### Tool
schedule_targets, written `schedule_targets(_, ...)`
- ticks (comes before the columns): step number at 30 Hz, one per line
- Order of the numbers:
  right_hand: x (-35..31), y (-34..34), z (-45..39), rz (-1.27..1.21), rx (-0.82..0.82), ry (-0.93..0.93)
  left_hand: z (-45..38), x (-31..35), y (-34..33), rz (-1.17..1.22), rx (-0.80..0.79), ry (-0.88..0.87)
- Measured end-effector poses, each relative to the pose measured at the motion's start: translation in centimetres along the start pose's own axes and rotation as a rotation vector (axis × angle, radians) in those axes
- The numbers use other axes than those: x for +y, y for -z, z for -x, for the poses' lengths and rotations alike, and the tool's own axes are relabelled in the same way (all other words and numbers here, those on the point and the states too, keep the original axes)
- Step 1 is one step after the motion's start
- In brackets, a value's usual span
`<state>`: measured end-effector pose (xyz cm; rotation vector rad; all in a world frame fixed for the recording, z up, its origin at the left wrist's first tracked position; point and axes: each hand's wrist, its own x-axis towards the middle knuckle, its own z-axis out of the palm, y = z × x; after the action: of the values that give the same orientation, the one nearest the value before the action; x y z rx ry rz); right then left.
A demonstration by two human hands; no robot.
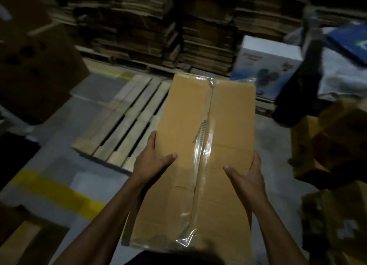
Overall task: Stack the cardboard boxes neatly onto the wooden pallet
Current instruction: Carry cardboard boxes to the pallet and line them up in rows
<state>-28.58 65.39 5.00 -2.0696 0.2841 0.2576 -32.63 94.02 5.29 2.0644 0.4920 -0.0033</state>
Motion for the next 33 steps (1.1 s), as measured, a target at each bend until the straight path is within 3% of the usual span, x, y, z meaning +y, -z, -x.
schedule_targets(8, -10.4, -16.0, 1.6, 0.068, -0.236, 0.186, 0.7, -9.0, 17.0, 0.064, 0.217, 0.109)
schedule_targets(16, -18.1, -29.9, 0.7, 0.108, -0.437, 0.306, 0.0, -16.1, 27.3, 0.159, 0.437, 0.233)
schedule_targets(26, -28.7, -47.4, -6.6, 0.107, -0.574, 0.346, -11.8, -21.9, 39.8, 0.131, 0.511, 0.286)
schedule_targets(33, -36.8, -55.1, -10.3, 0.105, -0.592, 0.344, -19.4, -23.1, 47.9, 0.090, 0.516, 0.333)
